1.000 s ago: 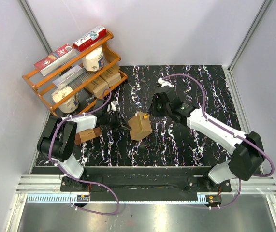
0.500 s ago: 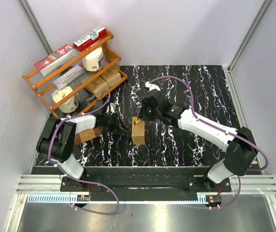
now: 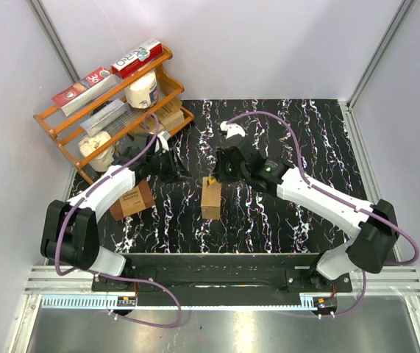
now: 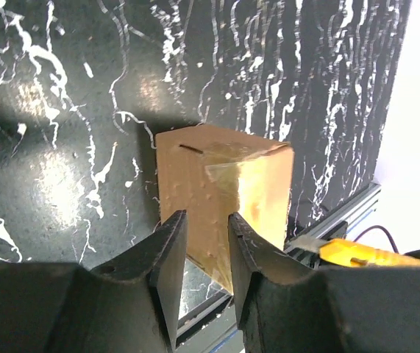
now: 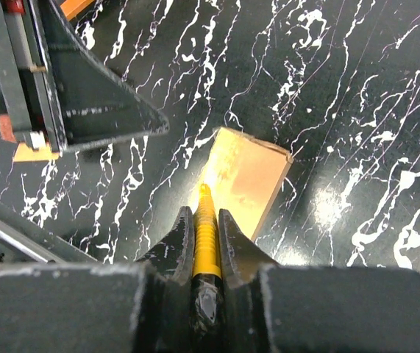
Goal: Unpack the express box
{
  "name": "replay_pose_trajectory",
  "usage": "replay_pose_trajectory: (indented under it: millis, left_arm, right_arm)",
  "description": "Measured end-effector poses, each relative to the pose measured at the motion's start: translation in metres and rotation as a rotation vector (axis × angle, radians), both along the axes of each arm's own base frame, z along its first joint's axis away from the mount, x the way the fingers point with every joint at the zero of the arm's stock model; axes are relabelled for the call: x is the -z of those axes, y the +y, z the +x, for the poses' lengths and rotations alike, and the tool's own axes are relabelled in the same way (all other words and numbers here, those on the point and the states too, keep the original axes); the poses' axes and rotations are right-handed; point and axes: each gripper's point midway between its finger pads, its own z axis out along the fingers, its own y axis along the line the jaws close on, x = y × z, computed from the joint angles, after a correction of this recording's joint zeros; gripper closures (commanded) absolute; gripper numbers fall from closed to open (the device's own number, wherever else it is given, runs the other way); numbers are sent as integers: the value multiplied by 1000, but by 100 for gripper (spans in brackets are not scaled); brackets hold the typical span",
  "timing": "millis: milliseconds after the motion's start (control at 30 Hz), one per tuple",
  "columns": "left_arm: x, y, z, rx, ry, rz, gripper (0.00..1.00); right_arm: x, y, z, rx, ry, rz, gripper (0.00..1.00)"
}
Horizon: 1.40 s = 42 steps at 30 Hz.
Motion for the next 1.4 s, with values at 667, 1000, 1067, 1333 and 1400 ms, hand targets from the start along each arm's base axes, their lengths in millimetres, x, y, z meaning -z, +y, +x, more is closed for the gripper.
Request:
replay_pose_trajectory:
  millis: [667, 1000, 1067, 1333, 1400]
  left_arm:
    - [-57, -36, 58, 95, -235, -72, 35]
    - [-10, -55, 52, 171, -94, -111, 25]
    - [-9, -59, 50, 189, -84, -131, 22]
    - [-17, -69, 47, 251, -126, -204, 23]
    - [-11, -67, 45, 249, -122, -203, 26]
  right_arm:
    - [59, -4, -88, -244, 103, -57, 100]
    - [75, -12, -58, -77, 33, -98, 100]
    - [74, -15, -52, -46, 13, -102, 100]
    - [72, -27, -38, 44, -13, -118, 100]
    - [74, -33, -35, 64, -9, -127, 100]
